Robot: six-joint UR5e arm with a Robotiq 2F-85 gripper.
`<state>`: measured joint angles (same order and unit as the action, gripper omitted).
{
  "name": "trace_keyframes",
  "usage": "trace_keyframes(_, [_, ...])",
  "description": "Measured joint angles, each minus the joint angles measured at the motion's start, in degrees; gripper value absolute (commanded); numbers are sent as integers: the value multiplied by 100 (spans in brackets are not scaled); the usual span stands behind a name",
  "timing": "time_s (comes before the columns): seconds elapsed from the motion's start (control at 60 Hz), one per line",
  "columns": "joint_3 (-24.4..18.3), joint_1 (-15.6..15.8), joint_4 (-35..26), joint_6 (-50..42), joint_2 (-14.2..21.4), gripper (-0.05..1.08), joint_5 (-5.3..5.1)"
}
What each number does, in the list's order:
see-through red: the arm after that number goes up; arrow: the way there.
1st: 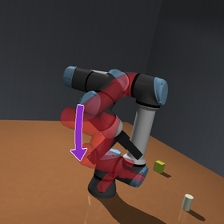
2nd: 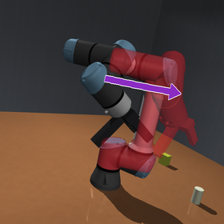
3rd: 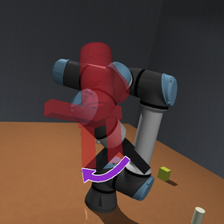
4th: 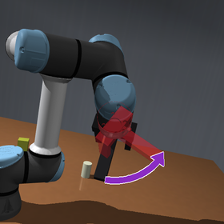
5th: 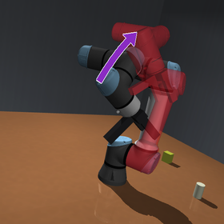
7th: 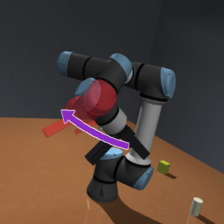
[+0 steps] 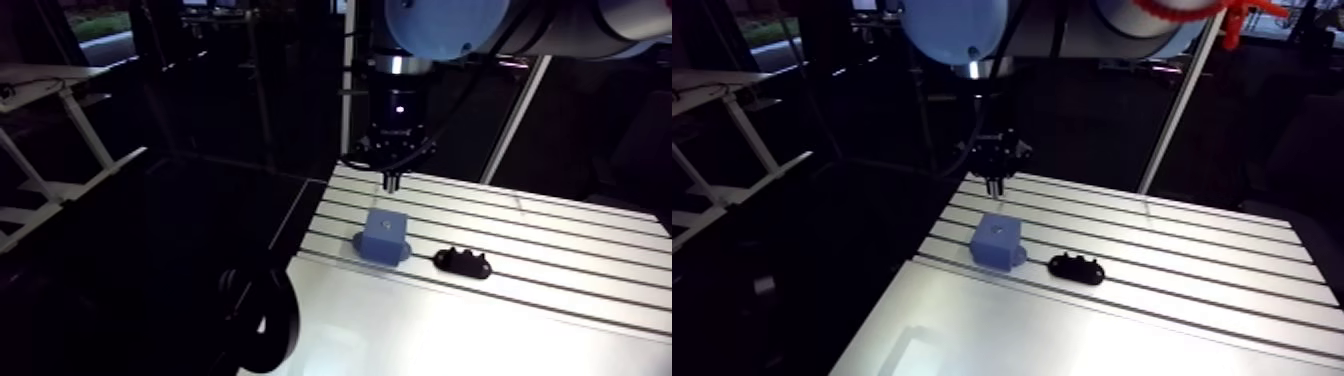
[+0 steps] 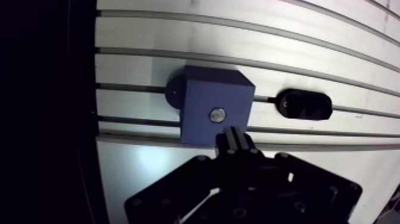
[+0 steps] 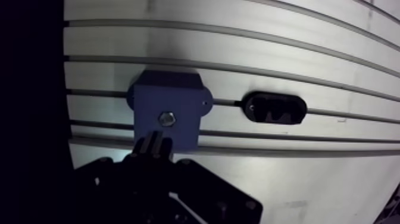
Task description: Pick up the M10 bolt and insert it into the hex recess until seated.
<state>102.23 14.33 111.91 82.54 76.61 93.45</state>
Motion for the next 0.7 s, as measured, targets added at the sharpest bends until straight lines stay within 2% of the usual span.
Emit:
trace_keyframes(0.017, [-28, -7, -50, 8, 11, 2, 1])
trace_keyframes(0.05, [-90, -21, -160, 27, 35, 0, 4])
trace_keyframes(0.25, [-407, -96, -951, 99, 181, 0, 43])
trace_keyframes(0.383, [-509, -170, -1345, 96, 315, 0, 32])
trace_keyframes(0.7, [-776, -392, -1625, -66, 685, 0, -46])
